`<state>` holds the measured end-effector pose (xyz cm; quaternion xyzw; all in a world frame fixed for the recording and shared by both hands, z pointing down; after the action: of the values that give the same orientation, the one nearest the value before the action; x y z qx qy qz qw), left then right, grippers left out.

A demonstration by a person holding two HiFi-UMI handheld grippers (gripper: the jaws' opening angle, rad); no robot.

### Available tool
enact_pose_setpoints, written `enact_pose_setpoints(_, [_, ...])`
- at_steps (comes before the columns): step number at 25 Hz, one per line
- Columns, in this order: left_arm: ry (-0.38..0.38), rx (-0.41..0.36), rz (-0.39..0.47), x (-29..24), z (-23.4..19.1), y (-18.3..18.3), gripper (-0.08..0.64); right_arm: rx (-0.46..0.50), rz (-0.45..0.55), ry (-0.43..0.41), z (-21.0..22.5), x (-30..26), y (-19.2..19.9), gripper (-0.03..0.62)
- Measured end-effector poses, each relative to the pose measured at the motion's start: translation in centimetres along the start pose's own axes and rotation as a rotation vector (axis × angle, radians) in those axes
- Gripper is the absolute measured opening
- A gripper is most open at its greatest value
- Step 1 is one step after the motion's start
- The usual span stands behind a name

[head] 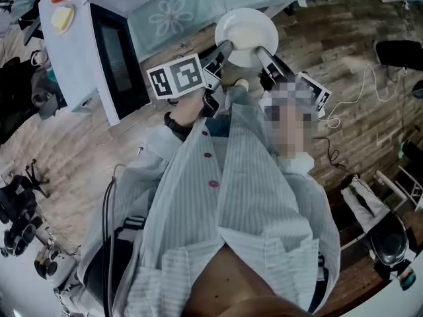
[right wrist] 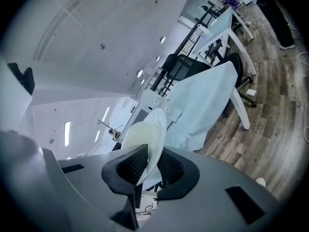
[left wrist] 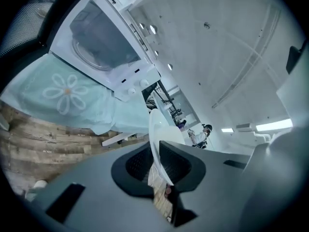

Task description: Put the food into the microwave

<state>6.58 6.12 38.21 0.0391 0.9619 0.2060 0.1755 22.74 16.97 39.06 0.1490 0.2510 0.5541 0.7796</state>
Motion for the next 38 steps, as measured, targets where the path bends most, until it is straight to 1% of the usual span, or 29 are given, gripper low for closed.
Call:
enact_pose_setpoints(4, [-0.046,0.031,0.090,-0.8,0.4,-0.5,0.032,-0.001,-0.099,0.020,1.3,-0.9,-2.2,0.064])
enact_pose_setpoints(5, [-0.058,0.040,0.114,-0.9,0.4,-0.6,0.032,0.007,-0.124,0.006,1.5,-1.4,-2.7,0.064])
enact_pose_setpoints(7, [-0.082,0.057,0.161,-1.1,0.2,-0.8,0.032,0.037,-0.170,-0.055,1.4,-2.6,-3.7,0.064])
enact_pose_setpoints(9, [-0.107,0.074,0.213,-1.1,0.0,-0.9,0.033,0.057,-0.222,-0.084,1.6,-3.8,-4.4,0.064])
enact_pose_setpoints(11, [-0.141,0.096,0.272,-0.8,-0.3,-0.9,0.034,0.068,-0.288,-0.103,1.9,-5.0,-4.8,0.064])
enact_pose_setpoints(14, [-0.188,0.128,0.341,-0.1,-0.7,-0.8,0.034,0.085,-0.365,-0.179,1.7,-7.0,-5.0,0.064])
enact_pose_setpoints(18, [-0.240,0.158,0.400,1.2,-1.2,-0.8,0.034,0.077,-0.436,-0.184,1.6,-8.5,-4.4,0.064])
enact_pose_setpoints(20, [-0.264,0.172,0.428,2.0,-1.6,-1.0,0.034,0.074,-0.465,-0.229,0.9,-9.7,-3.9,0.064])
enact_pose_setpoints(22, [-0.278,0.181,0.448,2.7,-2.0,-1.4,0.034,0.074,-0.488,-0.262,0.3,-10.9,-3.4,0.064])
enact_pose_setpoints(27, [-0.280,0.194,0.482,3.8,-3.4,-3.7,0.034,0.098,-0.524,-0.219,-0.2,-13.9,-3.7,0.064])
enact_pose_setpoints(32, [-0.280,0.175,0.505,3.1,-4.4,-7.0,0.034,0.117,-0.505,-0.217,-0.7,-16.9,-5.2,0.064])
enact_pose_setpoints(38, [-0.269,0.161,0.518,2.5,-5.1,-10.6,0.034,0.119,-0.495,-0.220,-1.2,-19.9,-7.0,0.064])
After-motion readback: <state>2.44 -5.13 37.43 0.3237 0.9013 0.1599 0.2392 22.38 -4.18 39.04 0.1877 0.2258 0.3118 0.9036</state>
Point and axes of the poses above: the fingertips, and each gripper's own axes: x backward along the fingers, z to its right, y out of its underside, the point moved 8 cm from there along x, backward along the fingers, and after that the axes turned 1 degree about x, right-handed, at the moved point
